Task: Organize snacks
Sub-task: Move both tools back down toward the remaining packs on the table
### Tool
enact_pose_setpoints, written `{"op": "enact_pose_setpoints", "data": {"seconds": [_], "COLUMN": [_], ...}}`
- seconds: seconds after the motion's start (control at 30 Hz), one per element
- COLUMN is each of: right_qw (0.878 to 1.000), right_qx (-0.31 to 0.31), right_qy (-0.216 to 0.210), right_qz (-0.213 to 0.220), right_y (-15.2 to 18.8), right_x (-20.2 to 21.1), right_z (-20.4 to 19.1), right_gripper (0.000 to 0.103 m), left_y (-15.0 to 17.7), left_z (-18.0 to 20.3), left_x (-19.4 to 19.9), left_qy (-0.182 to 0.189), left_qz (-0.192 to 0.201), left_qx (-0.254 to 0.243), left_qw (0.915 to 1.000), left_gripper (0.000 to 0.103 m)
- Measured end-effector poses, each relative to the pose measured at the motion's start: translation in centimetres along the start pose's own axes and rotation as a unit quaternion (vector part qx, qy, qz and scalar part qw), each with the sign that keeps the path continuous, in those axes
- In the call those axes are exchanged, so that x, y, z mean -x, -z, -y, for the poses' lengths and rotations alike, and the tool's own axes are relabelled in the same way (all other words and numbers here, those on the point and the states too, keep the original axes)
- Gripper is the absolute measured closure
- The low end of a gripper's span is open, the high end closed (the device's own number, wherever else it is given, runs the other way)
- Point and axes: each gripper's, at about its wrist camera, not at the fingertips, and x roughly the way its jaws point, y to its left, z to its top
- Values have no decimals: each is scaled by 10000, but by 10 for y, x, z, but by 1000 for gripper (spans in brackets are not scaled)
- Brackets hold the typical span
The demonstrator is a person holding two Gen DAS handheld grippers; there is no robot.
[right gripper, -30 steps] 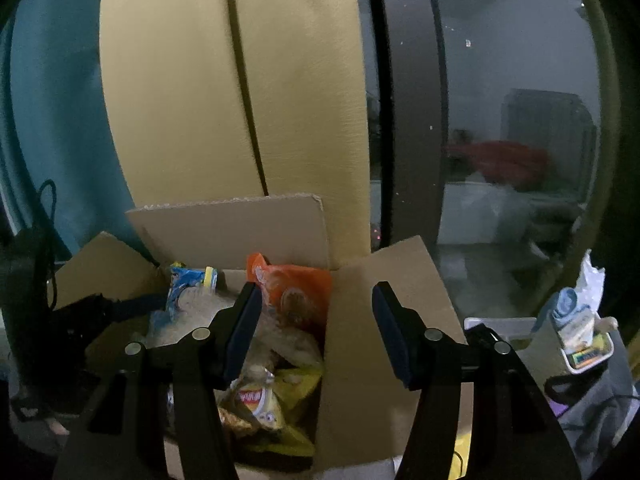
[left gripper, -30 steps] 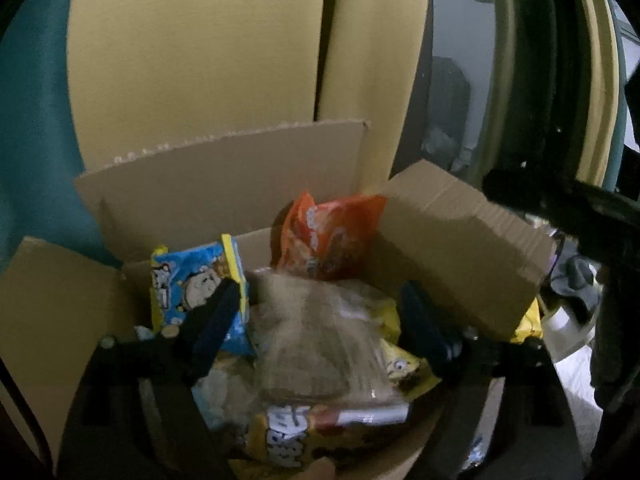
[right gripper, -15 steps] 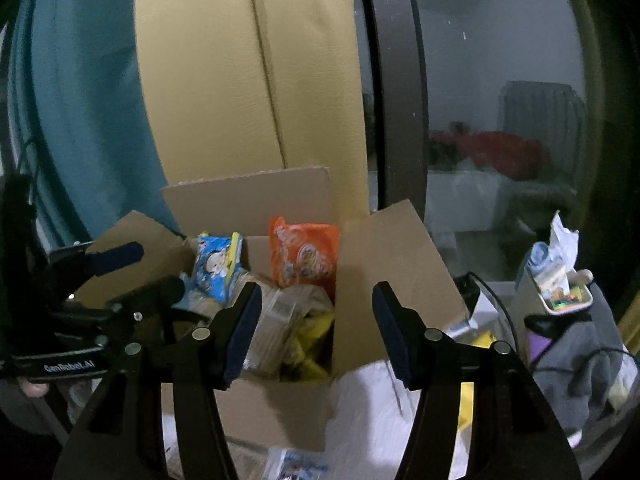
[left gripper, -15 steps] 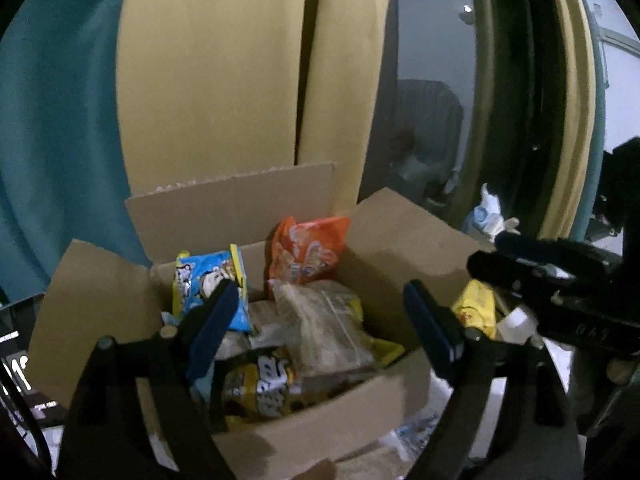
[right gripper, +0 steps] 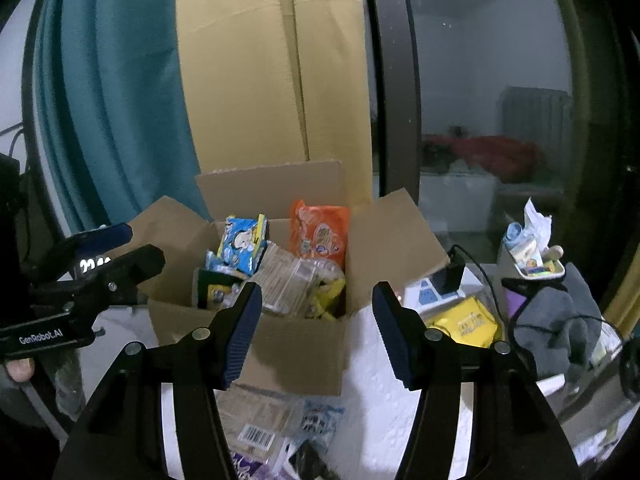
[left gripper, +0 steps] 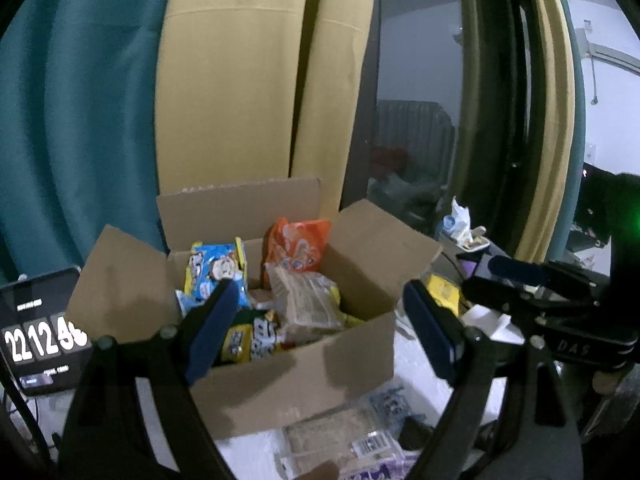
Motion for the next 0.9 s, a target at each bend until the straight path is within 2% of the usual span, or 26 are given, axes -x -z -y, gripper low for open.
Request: {"op": "enact_pose_setpoints", "data": {"seconds": [0.4,0.73,0.9], "right_qw": [9993,9968,9927], "right_qx": [-173,-267,-482], "right_qy": [-185,-272,-400], "right_qz": [-263,-697,-1028], "right_y": [45,99,136], "right_x": [14,17,15], "right_z": [-11,-7,-5], "right_gripper": [42,42,42], "left_y": [51,121,156], "left_z": [7,14,4], "left_x": [22,14,5], "left_qy": [44,36,-113], "left_qz": [-303,-904,-1262], "left_qx": [187,421,523], "left_qw": [9994,9950,9906], "left_gripper": [18,18,18]}}
